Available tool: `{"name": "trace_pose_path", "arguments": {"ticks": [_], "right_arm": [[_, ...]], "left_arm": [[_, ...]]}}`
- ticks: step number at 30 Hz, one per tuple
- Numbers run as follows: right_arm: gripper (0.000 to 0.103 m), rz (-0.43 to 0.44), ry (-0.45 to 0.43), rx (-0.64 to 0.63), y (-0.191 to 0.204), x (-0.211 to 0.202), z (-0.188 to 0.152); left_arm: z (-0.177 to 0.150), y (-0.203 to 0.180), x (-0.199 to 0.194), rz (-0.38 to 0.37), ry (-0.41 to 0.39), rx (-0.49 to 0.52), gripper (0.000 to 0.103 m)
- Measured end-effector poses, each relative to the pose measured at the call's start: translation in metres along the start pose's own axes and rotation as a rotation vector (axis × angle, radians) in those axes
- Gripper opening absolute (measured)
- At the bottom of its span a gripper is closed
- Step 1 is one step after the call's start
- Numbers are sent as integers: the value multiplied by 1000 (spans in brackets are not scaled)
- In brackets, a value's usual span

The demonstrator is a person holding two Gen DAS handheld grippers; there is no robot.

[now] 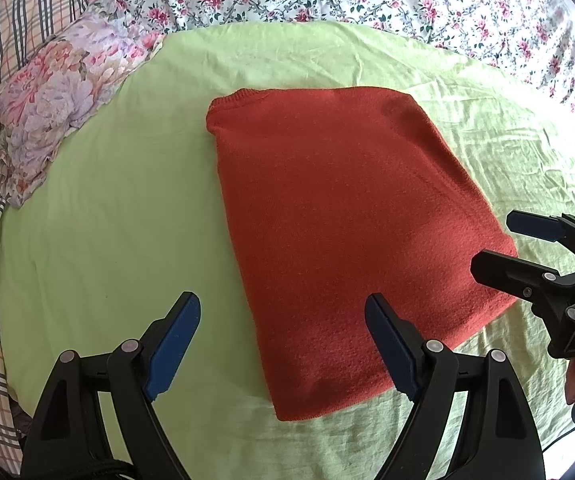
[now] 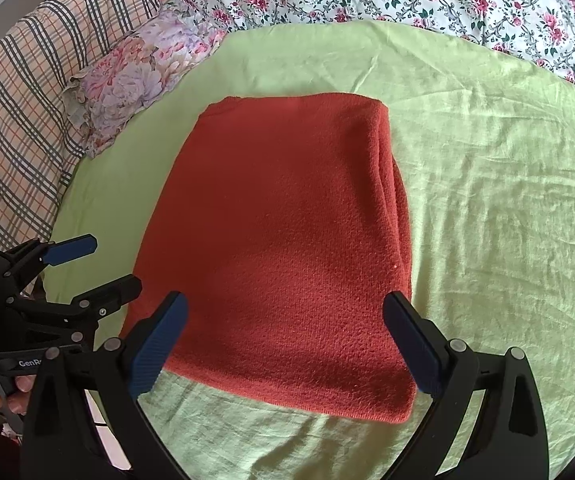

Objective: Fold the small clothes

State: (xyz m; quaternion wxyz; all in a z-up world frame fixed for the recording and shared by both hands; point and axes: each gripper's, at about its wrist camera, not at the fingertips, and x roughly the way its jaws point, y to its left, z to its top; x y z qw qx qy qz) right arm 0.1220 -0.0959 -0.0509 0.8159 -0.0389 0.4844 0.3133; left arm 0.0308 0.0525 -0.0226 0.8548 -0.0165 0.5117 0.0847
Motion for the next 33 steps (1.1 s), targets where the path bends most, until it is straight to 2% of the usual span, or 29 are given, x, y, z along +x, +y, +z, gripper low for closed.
{"name": "trace_pose_path", "arguments": {"ticks": [33], "right_arm": [[98,2,4,12,-9,4,3]], "left_arm": [[7,1,5,-19,1,20,86]]}}
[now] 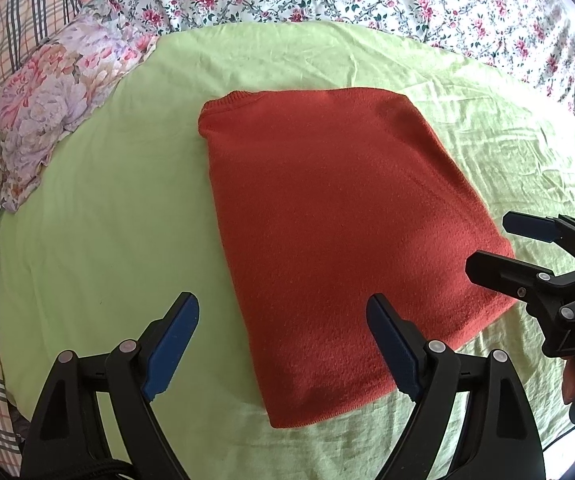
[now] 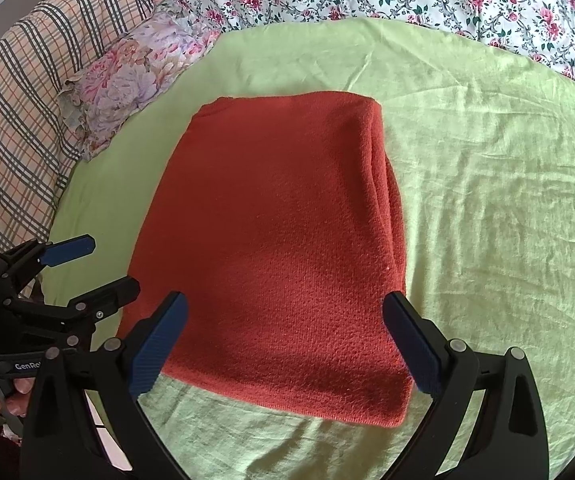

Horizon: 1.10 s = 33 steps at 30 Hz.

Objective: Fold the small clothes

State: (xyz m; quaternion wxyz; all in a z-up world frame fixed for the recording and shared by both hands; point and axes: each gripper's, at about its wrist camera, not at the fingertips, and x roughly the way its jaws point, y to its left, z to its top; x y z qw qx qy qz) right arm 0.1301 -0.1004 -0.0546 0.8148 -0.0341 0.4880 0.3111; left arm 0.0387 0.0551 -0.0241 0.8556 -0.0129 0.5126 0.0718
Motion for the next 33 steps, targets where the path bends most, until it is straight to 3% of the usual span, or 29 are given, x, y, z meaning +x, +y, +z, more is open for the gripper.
{"name": "trace_pose_path", "arguments": {"ticks": [33], "right_arm": [[98,-1,-5,9,-11,2,7]], "left_arm": [[7,7,11,0,10,-27,87]]}}
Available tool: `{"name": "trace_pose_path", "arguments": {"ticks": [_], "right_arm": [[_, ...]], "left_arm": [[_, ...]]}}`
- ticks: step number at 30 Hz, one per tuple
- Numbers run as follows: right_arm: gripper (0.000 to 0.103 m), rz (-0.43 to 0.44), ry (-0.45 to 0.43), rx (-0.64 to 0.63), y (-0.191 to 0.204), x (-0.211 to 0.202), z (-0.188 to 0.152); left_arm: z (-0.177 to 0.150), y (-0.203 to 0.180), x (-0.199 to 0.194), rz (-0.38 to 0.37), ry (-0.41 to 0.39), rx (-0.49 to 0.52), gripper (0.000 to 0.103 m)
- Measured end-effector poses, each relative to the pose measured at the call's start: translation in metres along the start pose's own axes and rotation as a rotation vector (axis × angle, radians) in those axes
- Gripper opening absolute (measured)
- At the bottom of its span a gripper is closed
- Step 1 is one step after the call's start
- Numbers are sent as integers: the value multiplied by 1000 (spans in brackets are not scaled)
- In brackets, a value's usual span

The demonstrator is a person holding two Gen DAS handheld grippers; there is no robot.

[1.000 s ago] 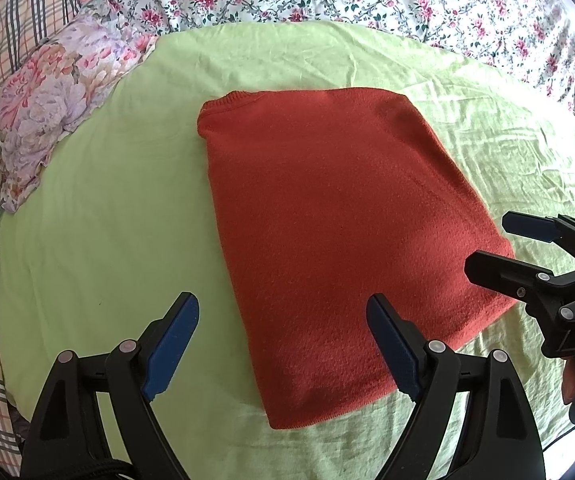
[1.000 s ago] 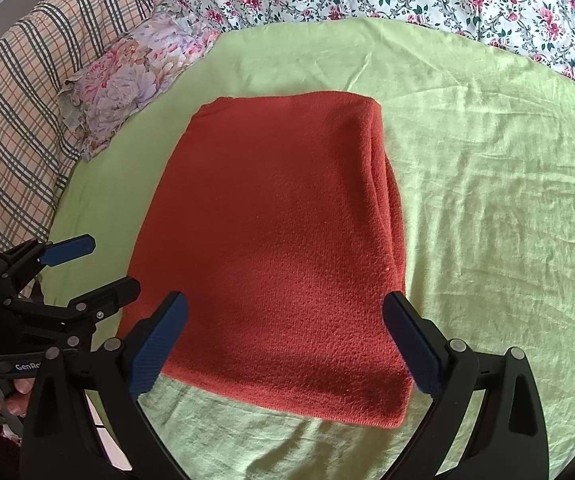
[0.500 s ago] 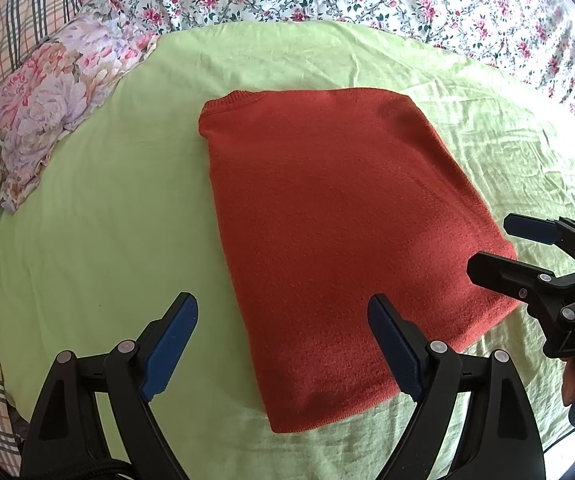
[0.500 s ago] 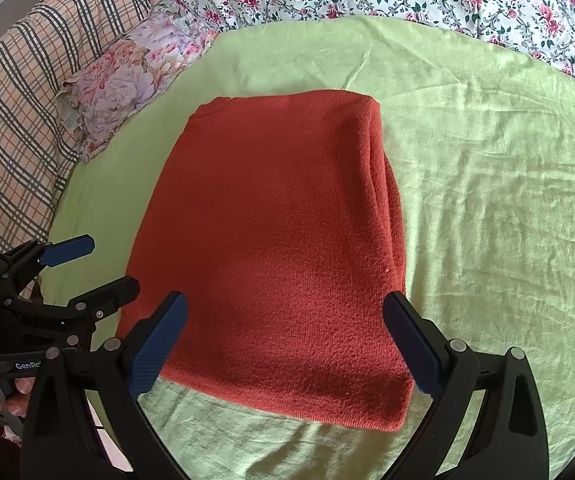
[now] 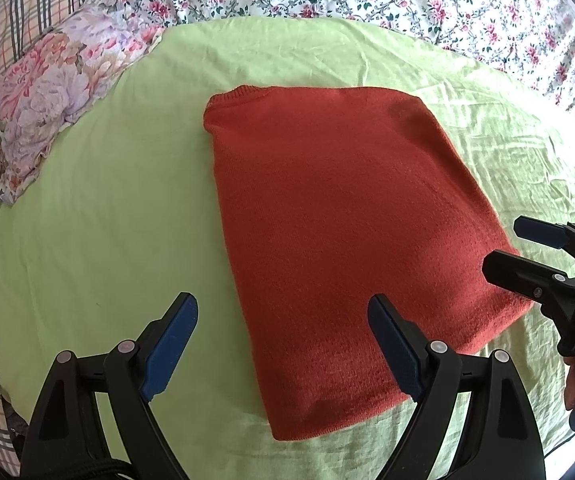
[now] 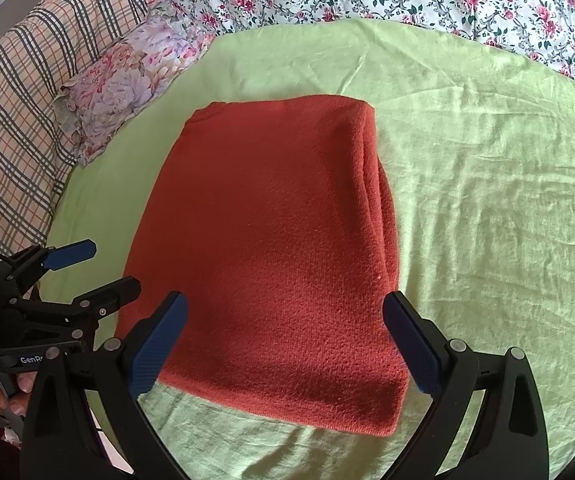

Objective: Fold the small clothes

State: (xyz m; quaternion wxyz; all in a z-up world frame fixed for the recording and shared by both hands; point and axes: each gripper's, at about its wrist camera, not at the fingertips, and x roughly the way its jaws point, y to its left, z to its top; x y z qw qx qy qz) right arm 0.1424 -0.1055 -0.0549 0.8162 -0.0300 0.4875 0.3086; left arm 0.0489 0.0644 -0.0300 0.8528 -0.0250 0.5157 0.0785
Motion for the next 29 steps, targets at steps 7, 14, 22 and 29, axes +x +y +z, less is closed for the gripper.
{"name": "trace_pose_path", "arguments": {"ticks": [7,14,22,29], "right_arm": [[98,-4,-3,7,-5,-1,2],[98,-4,-5,5,-6,-1,3],[98,-6,-6,6,-7,0,7],[98,-11,-2,13,-13,5,9]], "left_arm": [[1,-2,0,5,-4,7,88],[2,-5,0,8,-7,10,88],[3,-3,1,19,-17,6,88],[4,2,5,7,1,-13,88]]}}
